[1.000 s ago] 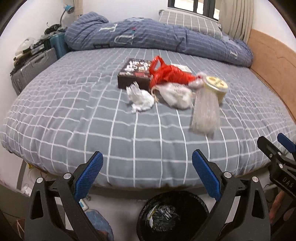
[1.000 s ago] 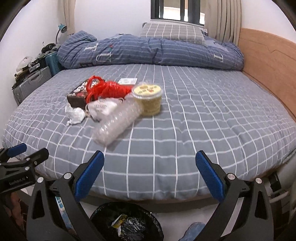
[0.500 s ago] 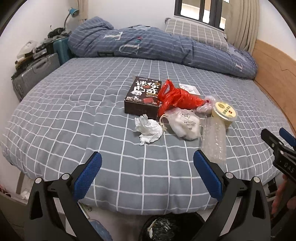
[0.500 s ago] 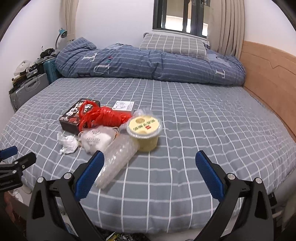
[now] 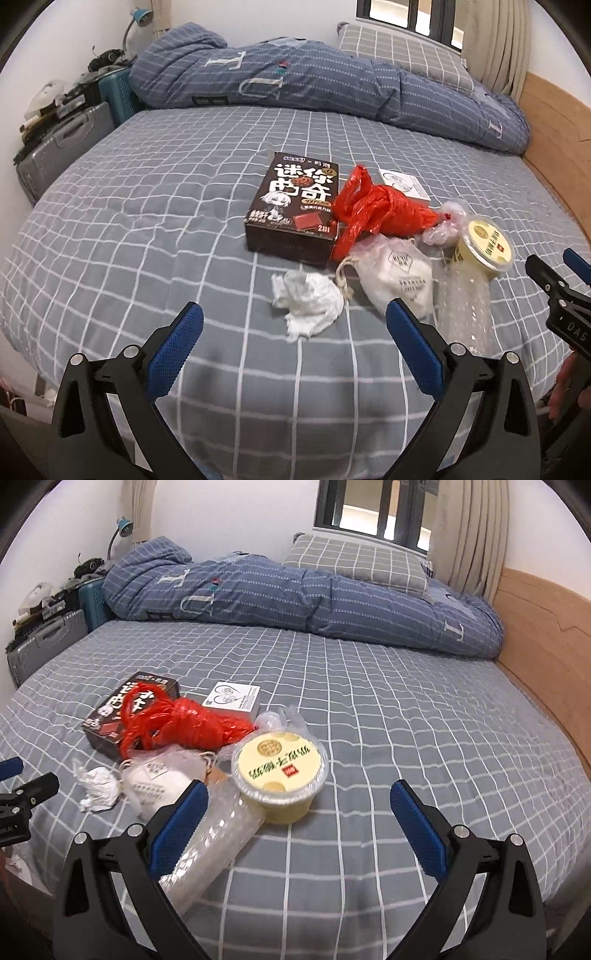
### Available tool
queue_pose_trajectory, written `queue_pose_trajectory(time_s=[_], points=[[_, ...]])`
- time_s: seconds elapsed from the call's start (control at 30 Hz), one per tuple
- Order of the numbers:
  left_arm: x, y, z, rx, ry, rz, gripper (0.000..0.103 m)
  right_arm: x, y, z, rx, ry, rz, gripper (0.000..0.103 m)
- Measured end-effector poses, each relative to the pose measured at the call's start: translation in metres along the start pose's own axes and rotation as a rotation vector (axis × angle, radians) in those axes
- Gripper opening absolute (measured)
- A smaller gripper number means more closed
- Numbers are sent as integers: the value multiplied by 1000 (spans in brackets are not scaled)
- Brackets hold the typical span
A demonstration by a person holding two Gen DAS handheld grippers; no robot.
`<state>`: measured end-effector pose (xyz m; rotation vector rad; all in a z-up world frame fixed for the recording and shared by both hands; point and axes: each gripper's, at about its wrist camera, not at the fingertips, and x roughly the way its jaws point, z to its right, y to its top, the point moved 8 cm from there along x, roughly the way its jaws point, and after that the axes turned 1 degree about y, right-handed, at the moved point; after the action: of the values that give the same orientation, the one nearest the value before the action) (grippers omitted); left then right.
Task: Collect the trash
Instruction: 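Raise both tools back toward the remaining trash on the bed, then grasp the crumpled tissue with left tool while right tool grasps the yellow-lidded cup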
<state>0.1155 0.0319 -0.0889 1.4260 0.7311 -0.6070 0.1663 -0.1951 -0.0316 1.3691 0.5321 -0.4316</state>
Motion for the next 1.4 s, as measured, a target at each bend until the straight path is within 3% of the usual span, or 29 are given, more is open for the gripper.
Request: queue_pose_trajectory(time_s=[0.4,0.8,0.93,1.1,1.27,1.4], points=[[56,-5,0,24,13,-73,97,68,-2,-10,5,21,-78,95],[82,-10,5,41,20,-104,91,93,-6,-10,51,46,-120,95],[88,-13,7,49,18,-126,82,95,-6,-8,63,52,-121,94],[94,-16,7,50,4,-140,65,98,-8,-12,52,63,-130,86],[96,-18,8,64,-7,-153,45,97,-8,-13,49,61,-124,85],[93,-17,9,56,-21,-150,36,95,-6,-13,51,61,-114,85]])
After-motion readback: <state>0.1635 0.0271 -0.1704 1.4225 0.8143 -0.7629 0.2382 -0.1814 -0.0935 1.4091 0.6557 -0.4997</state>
